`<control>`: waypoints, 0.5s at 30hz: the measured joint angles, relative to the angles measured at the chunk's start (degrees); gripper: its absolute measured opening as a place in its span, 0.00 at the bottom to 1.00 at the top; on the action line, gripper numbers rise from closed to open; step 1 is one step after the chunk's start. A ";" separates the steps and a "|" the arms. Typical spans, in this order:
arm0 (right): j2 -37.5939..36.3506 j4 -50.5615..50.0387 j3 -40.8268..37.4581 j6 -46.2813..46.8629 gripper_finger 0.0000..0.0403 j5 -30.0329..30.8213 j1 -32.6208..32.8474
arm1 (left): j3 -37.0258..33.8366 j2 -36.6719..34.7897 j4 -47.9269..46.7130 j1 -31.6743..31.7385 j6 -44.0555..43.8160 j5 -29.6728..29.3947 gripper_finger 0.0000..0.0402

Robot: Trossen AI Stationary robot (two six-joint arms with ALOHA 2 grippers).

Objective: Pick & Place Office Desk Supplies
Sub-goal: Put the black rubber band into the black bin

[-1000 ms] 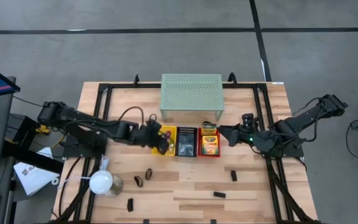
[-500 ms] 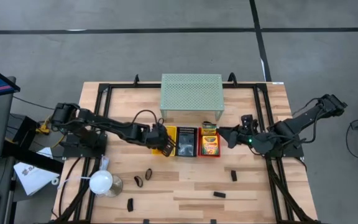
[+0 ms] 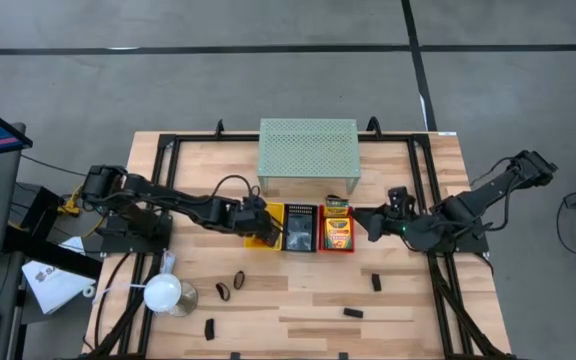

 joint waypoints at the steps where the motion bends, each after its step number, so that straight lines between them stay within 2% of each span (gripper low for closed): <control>1: 0.00 -1.11 0.00 1.17 0.39 -0.02 0.12 | 0.06 -0.23 0.52 0.00 0.00 -0.40 0.52; 6: -0.02 -8.29 0.02 8.28 0.39 -1.51 1.33 | 0.00 -4.42 -0.18 0.00 0.77 -4.42 0.59; 11: 0.67 -20.33 0.04 19.19 0.39 -4.32 3.23 | -0.01 -12.22 2.45 -0.18 4.64 -8.33 0.60; 13: 1.52 -28.21 0.04 27.12 0.39 -7.55 3.66 | 0.04 -15.27 6.14 -0.27 6.80 -10.16 0.59; 15: 3.10 -37.58 0.04 35.42 0.39 -13.66 2.97 | 0.01 -18.32 8.48 -0.85 9.25 -12.72 0.57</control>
